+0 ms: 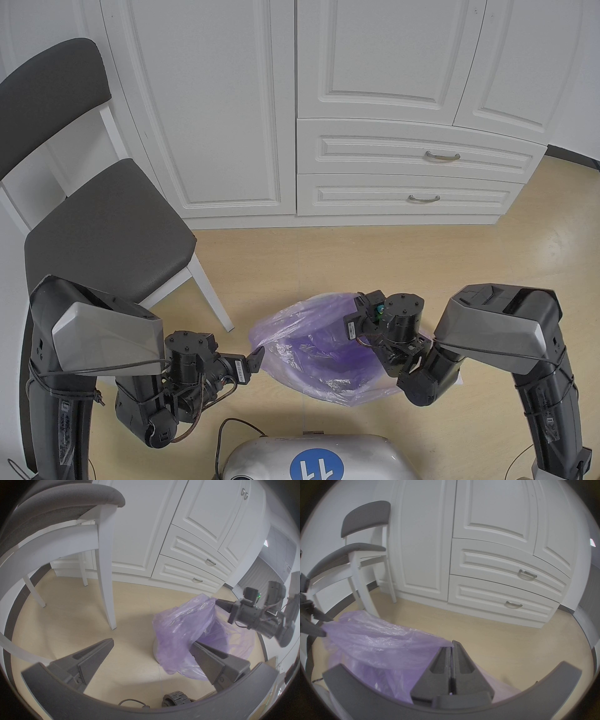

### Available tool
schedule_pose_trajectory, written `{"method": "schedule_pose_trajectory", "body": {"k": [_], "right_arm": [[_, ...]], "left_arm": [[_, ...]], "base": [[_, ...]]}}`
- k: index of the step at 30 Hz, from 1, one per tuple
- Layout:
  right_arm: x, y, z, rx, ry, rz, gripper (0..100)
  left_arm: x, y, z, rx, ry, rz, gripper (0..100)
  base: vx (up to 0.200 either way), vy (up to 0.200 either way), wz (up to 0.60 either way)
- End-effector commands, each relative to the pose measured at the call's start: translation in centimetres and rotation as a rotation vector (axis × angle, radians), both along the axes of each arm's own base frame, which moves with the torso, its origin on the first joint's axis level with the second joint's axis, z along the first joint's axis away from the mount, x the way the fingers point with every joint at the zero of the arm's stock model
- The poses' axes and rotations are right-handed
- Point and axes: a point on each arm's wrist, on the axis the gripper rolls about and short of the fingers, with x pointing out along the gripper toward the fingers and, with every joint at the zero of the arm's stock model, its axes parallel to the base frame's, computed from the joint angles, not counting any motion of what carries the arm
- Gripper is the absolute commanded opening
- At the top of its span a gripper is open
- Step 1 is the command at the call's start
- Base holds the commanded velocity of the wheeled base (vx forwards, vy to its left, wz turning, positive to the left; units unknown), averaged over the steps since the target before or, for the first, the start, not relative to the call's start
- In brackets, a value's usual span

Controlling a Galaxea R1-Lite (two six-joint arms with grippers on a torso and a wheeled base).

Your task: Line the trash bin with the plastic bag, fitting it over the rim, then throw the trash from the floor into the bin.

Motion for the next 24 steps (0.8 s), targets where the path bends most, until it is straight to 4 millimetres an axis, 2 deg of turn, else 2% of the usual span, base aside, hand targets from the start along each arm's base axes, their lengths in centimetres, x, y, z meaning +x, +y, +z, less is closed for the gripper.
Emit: {"method": "schedule_pose_trajectory", "body": {"k": [1, 5, 13, 14, 18, 23, 24], "right_arm": [[3.3, 1.8, -3.9, 0.063, -0.067, -0.100, 0], [5.0, 2.5, -4.3, 0.118, -0.127, -0.146, 0], [5.5, 2.6, -3.7, 0.155, -0.163, -0.150, 0], [5.8, 2.6, -2.8, 0.185, -0.203, -0.151, 100], [5.4, 2.3, -0.9, 0.214, -0.226, -0.144, 100], [3.4, 1.1, 1.5, 0.219, -0.173, -0.100, 100], [2.2, 0.5, 2.7, 0.221, -0.146, -0.050, 100]], "left_arm": [[-0.5, 1.0, 1.9, -0.026, -0.023, 0.021, 100], [-0.7, 1.2, 1.9, -0.021, -0.017, 0.025, 100], [-0.6, 1.3, 1.8, -0.020, -0.016, 0.025, 100], [-0.6, 1.2, 1.7, -0.020, -0.014, 0.022, 100], [-0.7, 1.1, 2.0, -0.023, -0.023, 0.020, 100], [-1.2, 1.1, 2.4, -0.015, -0.025, 0.007, 100], [-1.5, 1.1, 2.5, -0.009, -0.024, 0.001, 100]], "base": [[0.000, 0.000, 0.00], [0.000, 0.000, 0.00], [0.000, 0.000, 0.00], [0.000, 0.000, 0.00], [0.000, 0.000, 0.00], [0.000, 0.000, 0.00], [0.000, 0.000, 0.00]]}}
